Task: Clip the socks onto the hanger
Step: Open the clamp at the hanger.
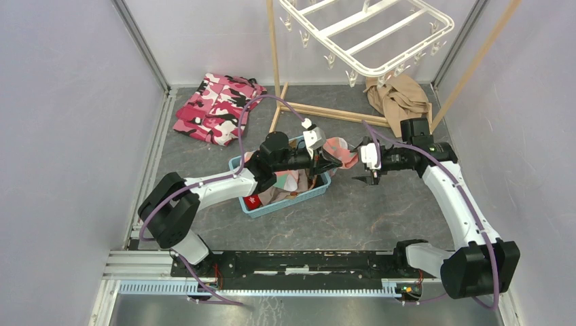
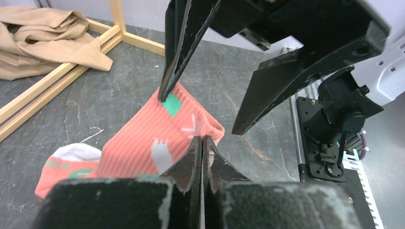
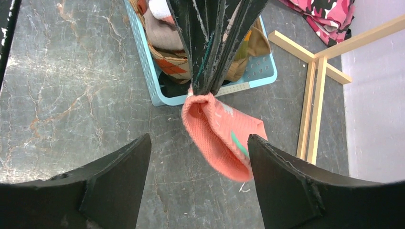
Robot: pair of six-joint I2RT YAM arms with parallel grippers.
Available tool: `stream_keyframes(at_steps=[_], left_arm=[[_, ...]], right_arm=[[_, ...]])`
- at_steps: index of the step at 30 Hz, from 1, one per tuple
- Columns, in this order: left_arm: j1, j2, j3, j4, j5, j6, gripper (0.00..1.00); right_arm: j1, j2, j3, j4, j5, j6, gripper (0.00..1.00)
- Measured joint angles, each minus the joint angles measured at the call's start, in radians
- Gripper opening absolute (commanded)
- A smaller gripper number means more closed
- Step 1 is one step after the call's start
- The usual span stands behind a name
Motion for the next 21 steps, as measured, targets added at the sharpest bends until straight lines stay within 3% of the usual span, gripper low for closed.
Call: stream_keyframes(at_steps=[4,7,9,12,14,15,21], left_arm=[[0.000,-0.008,0.000,0.009,0.019,-0.003,0.02],[0.000,-0.008,0.000,0.013,0.034,-0.010,0.02],[0.000,-0.009,0.000,0.013,0.038,-0.021,0.02],[0.001,-0.014,0.000,0.013,0.041,-0.035,0.02],[0.001,-0.022,-0.002,0.014,0.040,-0.043,0.03],[0.001,-0.028,-0.005,0.014,0.040,-0.049,0.07],[0.004,-0.091,-0.040,0.010,0.020,-0.062,0.54]], right_arm=[[0.045,0.013,0.000,0.037,0.051,0.014,0.66],[0.066,0.016,0.000,0.061,0.088,0.026,0.52],[0.071,0.016,0.000,0.078,0.103,0.039,0.40],[0.077,0.016,0.000,0.103,0.122,0.058,0.13],[0.082,0.017,0.004,0.105,0.130,0.062,0.02],[0.087,0.017,0.011,0.103,0.133,0.067,0.00],[0.102,0.017,0.064,0.082,0.131,0.062,0.00]])
